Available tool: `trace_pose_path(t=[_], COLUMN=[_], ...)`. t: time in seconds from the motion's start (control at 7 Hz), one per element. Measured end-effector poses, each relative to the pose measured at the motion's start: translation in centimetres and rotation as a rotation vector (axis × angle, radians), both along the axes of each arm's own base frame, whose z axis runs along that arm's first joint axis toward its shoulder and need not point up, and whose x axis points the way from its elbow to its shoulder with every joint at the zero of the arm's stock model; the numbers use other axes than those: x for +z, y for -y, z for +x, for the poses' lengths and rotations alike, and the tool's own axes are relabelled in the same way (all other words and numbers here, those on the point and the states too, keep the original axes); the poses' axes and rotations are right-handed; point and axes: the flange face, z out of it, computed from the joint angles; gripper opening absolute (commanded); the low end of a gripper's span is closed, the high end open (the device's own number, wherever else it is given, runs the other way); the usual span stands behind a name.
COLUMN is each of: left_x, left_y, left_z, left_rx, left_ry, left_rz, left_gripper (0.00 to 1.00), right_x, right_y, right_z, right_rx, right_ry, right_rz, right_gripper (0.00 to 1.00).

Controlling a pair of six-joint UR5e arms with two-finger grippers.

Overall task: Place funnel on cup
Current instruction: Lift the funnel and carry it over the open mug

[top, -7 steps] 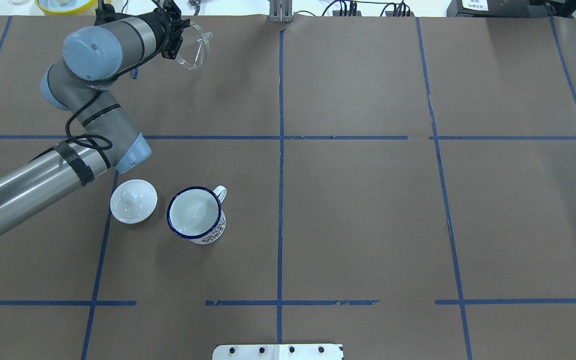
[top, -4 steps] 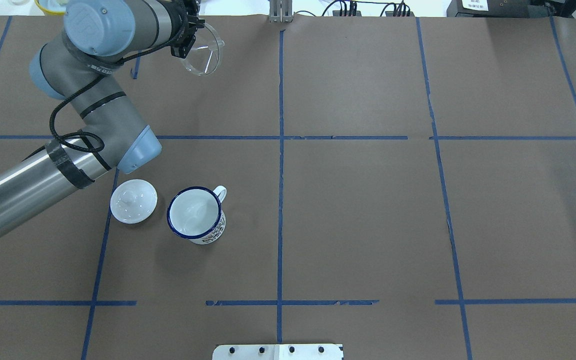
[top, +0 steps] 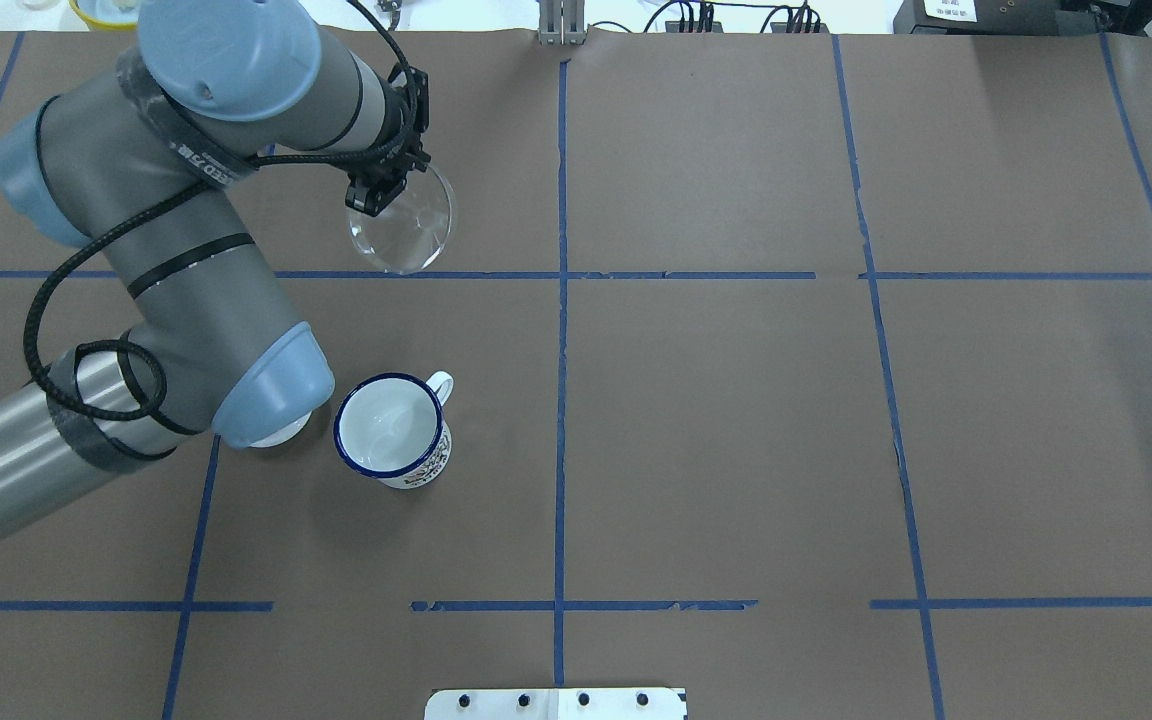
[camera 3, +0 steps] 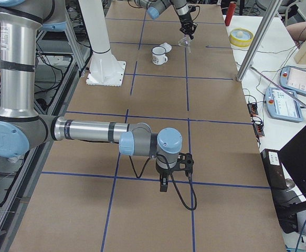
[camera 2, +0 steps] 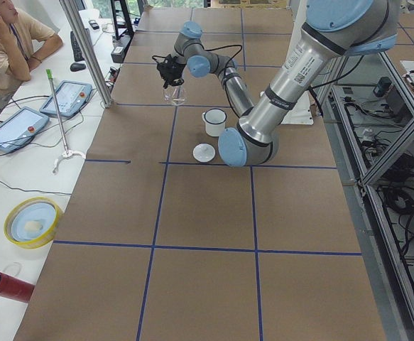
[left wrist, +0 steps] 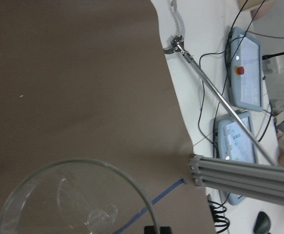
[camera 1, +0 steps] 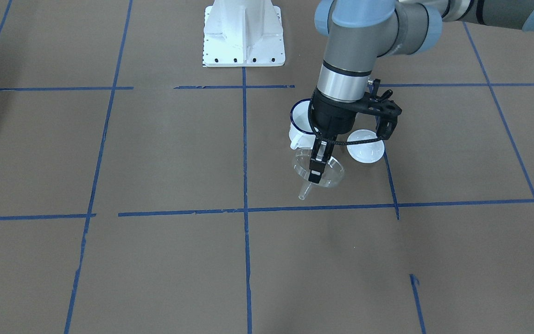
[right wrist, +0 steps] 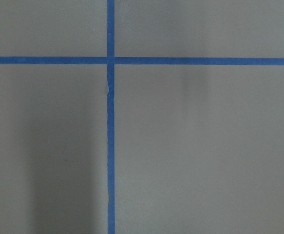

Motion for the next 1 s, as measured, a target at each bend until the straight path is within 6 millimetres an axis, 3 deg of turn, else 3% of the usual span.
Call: trace_pose_path(t=[0.43,0.71,1.0], left_x=[-1.1,-1.3,-0.6], left_y=[-8.7,-10.8,-11.1], left_z=[1.8,1.6,2.0], left_rx=[0.183,0.217,0.247], left_ry=[0.135,0.163,0.199], left_rz=[-0.089,-0.108,-0.106], left_gripper=[0.0,0.0,0.0], right_x=[0.0,0.0,0.0], right_y=[0.0,0.0,0.0], right_z=[0.0,0.0,0.0], right_rx=[0.0,0.0,0.0], right_ry=[0.0,0.0,0.0], right_rz=[0.0,0.0,0.0], right_gripper=[1.0,1.0,1.0])
